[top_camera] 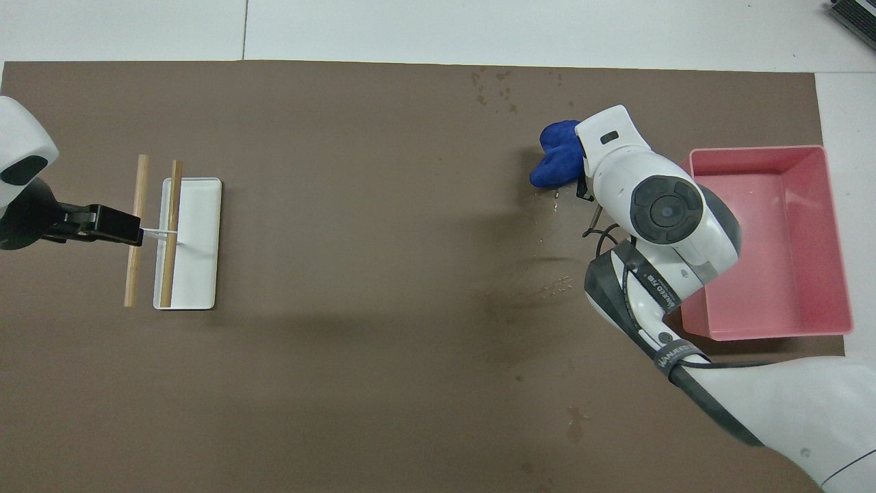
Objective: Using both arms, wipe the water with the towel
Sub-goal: 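Wipe the towel away from the robot over the spill with the right gripper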
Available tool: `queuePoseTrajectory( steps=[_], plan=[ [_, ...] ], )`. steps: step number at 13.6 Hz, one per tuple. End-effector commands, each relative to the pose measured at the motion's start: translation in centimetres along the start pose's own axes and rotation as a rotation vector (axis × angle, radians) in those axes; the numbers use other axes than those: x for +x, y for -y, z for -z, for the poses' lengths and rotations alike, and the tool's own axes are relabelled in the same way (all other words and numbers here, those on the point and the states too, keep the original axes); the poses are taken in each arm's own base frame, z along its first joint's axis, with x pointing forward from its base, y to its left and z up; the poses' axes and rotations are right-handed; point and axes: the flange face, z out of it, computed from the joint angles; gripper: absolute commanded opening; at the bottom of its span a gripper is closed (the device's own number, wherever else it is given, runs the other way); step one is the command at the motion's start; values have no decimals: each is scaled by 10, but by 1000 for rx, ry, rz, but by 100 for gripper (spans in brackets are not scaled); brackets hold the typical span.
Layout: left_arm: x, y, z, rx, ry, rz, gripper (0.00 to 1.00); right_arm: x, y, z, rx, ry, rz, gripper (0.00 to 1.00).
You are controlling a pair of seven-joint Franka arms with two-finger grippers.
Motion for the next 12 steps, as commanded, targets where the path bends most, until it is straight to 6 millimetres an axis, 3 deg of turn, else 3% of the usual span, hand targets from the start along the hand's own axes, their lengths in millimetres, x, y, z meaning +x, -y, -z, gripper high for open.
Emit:
queuePoseTrajectory(
  steps=[1, 5, 8, 12],
  plan=[
    [-4, 1, 6, 14, 4, -1, 100, 8, 3, 8, 143, -10, -201, 0],
    [-4, 2, 6, 15, 4, 1, 100, 19, -10, 32, 356, 6, -404, 0],
    [-4, 1, 6, 15, 4, -1, 100, 24, -32, 58, 448, 5, -480, 0],
    [-4, 2, 6, 15, 4, 1, 100, 1, -50, 78, 494, 64, -383, 0]
  ],
)
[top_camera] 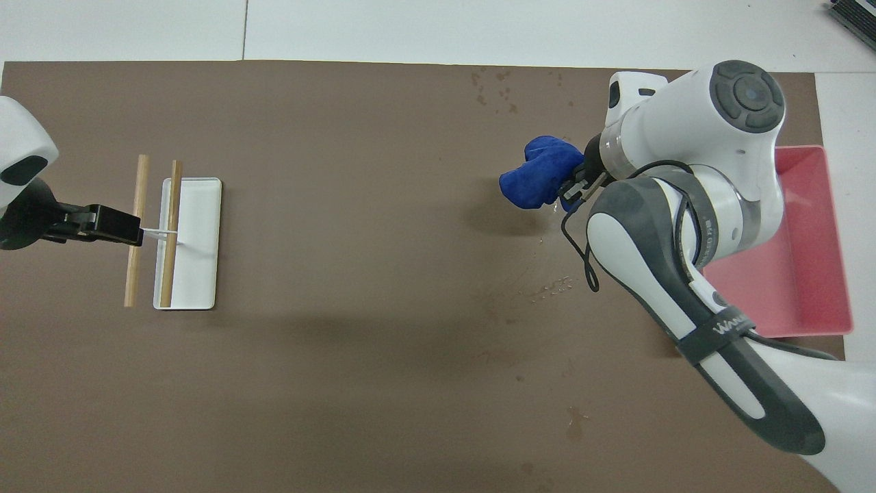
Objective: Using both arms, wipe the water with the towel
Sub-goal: 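Carry the towel into the pink bin and release it with the right gripper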
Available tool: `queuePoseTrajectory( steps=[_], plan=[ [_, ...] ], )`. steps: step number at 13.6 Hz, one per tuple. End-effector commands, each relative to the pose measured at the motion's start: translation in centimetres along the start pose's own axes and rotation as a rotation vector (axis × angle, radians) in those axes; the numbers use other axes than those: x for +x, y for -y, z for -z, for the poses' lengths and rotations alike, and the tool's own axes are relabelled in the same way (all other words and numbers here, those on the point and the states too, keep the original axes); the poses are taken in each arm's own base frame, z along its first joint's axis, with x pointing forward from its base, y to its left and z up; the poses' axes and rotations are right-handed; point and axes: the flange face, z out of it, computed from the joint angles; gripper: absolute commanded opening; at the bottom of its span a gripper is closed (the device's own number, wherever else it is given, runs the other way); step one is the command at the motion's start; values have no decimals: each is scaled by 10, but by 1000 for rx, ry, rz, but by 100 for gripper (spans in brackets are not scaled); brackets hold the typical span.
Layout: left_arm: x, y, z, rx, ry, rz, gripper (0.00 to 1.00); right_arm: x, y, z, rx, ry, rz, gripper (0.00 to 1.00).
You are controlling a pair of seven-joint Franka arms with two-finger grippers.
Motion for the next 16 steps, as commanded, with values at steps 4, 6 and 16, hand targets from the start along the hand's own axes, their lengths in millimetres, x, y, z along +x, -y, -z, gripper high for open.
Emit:
queuePoseTrajectory(
  steps=[4, 6, 16],
  plan=[
    [-4, 1, 6, 15, 4, -1, 100, -47, -25, 62, 0, 118, 130, 0],
    [-4, 1, 6, 15, 4, -1, 100, -64, -28, 83, 5, 153, 139, 0],
    [-4, 1, 6, 15, 4, -1, 100, -174, -138, 126, -128, 305, 440, 0]
  ],
)
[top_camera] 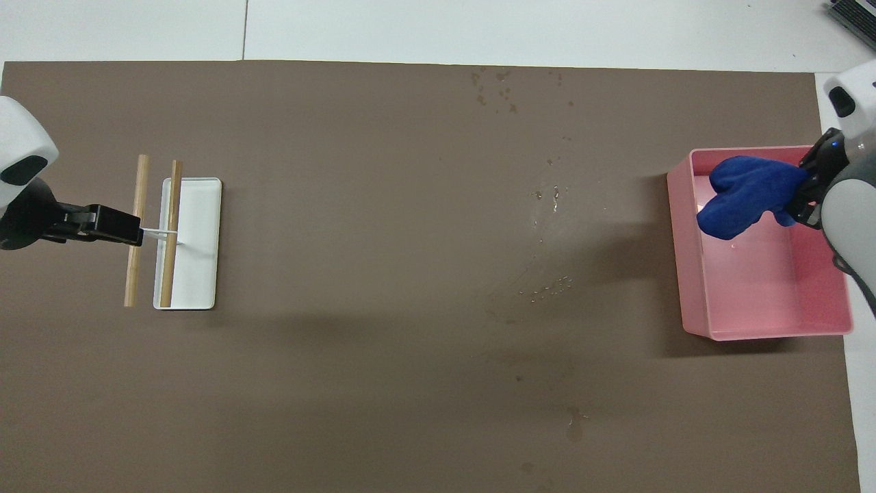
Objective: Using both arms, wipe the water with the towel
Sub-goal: 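Carry the towel into the pink bin and release it with the right gripper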
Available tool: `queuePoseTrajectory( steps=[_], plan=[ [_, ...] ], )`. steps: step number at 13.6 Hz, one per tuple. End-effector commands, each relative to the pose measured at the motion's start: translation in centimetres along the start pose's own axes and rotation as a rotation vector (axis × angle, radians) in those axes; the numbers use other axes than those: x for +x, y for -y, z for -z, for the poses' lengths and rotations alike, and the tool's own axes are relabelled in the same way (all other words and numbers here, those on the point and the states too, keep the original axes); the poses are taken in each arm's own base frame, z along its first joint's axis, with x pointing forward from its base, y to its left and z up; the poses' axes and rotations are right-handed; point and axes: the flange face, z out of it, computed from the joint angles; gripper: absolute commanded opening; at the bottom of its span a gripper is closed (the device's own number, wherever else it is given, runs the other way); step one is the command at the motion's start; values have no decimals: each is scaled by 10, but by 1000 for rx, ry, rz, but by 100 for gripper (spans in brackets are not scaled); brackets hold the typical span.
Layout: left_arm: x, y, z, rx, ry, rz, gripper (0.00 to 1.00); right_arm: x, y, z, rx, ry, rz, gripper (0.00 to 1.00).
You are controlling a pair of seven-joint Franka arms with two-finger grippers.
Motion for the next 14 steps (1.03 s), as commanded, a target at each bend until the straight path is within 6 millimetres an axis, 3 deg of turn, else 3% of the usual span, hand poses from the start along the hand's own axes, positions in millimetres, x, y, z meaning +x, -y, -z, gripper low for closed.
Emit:
queuePoseTrajectory(
  steps=[1, 3, 6, 8, 10, 11, 13, 14],
  plan=[
    [-4, 1, 6, 15, 4, -1, 100, -19, -5, -5, -72, 43, 89, 0],
    [-4, 1, 6, 15, 4, -1, 100, -34, -4, -24, -129, 49, 161, 0],
    [-4, 1, 6, 15, 4, -1, 100, -56, -2, -77, -154, 31, 163, 0],
    [-4, 2, 6, 15, 4, 1, 100, -56, 2, -92, -151, 26, 163, 0],
    [-4, 1, 6, 15, 4, -1, 100, -55, 2, -92, -149, 26, 158, 38],
    [-4, 2, 6, 15, 4, 1, 100, -55, 2, -93, -148, 24, 153, 51],
    [-4, 1, 6, 15, 4, -1, 100, -54, 3, -92, -139, 20, 145, 100],
    [-4, 2, 6, 15, 4, 1, 100, -52, 3, -92, -135, 15, 143, 100]
  ],
)
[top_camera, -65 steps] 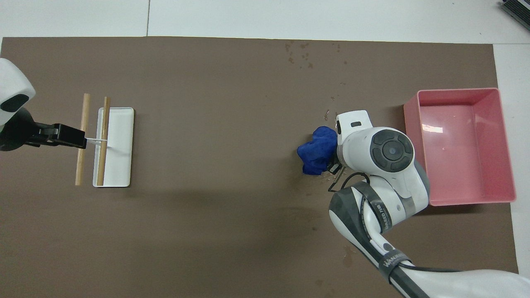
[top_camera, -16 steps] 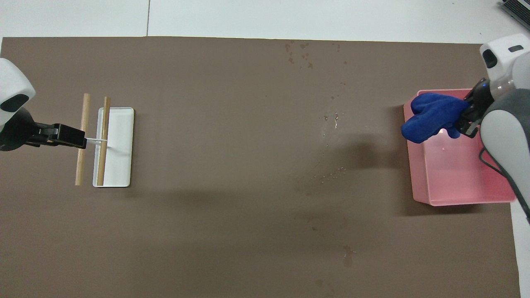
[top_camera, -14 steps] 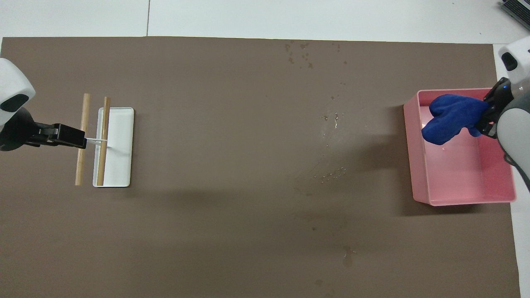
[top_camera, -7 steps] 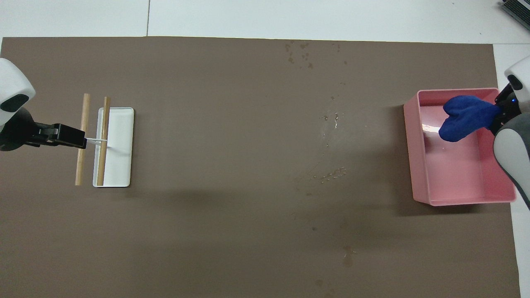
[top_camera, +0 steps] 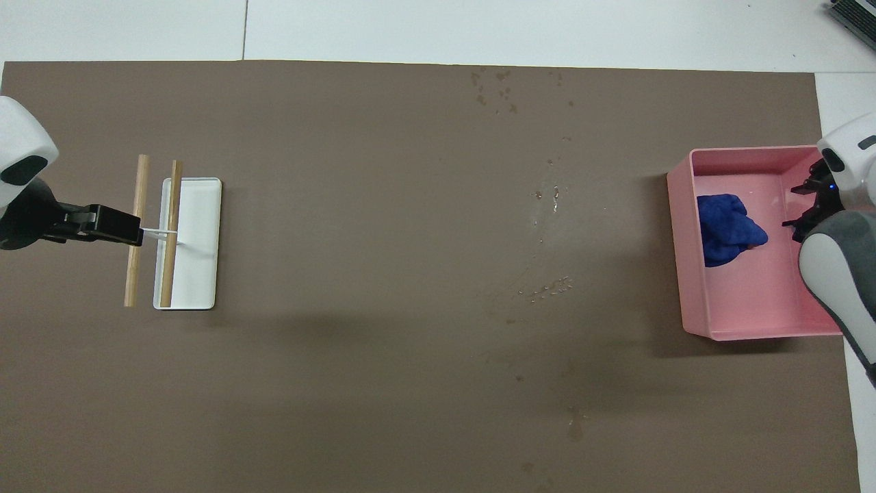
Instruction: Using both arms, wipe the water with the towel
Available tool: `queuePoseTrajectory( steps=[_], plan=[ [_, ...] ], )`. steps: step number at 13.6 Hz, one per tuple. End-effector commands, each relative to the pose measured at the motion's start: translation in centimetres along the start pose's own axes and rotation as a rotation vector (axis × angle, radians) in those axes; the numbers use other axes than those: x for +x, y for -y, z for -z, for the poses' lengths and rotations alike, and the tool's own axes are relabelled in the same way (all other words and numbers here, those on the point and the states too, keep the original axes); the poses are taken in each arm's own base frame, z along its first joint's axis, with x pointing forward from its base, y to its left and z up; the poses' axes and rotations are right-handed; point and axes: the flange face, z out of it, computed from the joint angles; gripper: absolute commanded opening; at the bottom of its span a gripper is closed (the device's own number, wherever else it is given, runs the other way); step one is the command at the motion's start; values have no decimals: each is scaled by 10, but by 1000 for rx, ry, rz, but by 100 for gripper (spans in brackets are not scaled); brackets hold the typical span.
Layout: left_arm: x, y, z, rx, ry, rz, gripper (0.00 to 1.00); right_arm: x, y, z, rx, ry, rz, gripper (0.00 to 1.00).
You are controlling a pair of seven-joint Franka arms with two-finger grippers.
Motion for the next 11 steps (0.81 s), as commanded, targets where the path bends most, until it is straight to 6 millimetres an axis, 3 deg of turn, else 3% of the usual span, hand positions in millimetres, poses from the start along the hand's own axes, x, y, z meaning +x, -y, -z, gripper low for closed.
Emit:
queuePoseTrajectory(
  steps=[1, 3, 8, 11],
  plan=[
    [-4, 1, 6, 15, 4, -1, 100, 6, 8, 6, 6, -1, 2, 100],
    [-4, 1, 6, 15, 4, -1, 100, 28, 12, 29, 55, -67, -92, 100],
    [-4, 1, 6, 14, 4, -1, 100, 136, 58, 154, 92, -31, -393, 100],
    [-4, 2, 6, 15, 4, 1, 100, 166, 81, 188, 230, -77, -613, 100]
  ],
)
